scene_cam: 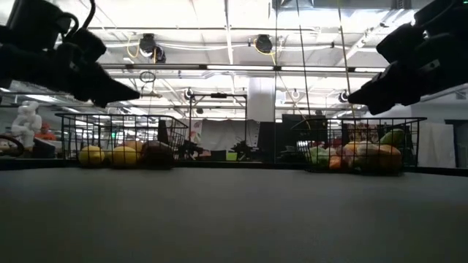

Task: Sort produce into baskets
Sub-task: Return to Home Position

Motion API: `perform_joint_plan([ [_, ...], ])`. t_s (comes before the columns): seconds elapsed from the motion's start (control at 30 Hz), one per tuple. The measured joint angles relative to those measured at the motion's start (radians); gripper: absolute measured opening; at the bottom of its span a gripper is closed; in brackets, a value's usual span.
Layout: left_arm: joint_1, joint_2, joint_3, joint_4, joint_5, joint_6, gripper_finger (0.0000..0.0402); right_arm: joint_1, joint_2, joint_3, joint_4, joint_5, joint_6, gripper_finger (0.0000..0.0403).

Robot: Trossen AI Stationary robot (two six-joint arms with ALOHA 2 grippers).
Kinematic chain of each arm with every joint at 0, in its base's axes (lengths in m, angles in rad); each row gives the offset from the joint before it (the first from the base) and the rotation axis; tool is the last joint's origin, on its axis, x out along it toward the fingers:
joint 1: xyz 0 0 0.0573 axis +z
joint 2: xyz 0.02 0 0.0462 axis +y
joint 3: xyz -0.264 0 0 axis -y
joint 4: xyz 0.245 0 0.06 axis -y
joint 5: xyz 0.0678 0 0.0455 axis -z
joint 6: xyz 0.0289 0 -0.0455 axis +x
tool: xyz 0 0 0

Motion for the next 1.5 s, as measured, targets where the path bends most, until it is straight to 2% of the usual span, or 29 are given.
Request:
perform_joint_plan([
  [0.33,0.000,-0.084,-0.029,-0.041,-0.019,-0.016,0.0015,0.004,-0.097,-0.053,-0.005,0.006,0.007,0.0000],
  [0.63,0.000,-0.168,-0.030,-0.054,-0.033,-0.010,0.0015,0.004,-0.207,-0.053,-0.096,-0.001,0.008,0.0000],
  [1.23,0.000,-0.414,-0.030,-0.257,-0.060,-0.002,0.0015,0.003,-0.562,-0.053,-0.349,0.006,-0.012,0.0000],
  [1.5,0.000,-0.464,-0.031,-0.267,-0.059,0.006,0.0015,0.003,-0.716,-0.053,-0.431,0.010,-0.015,0.0000],
])
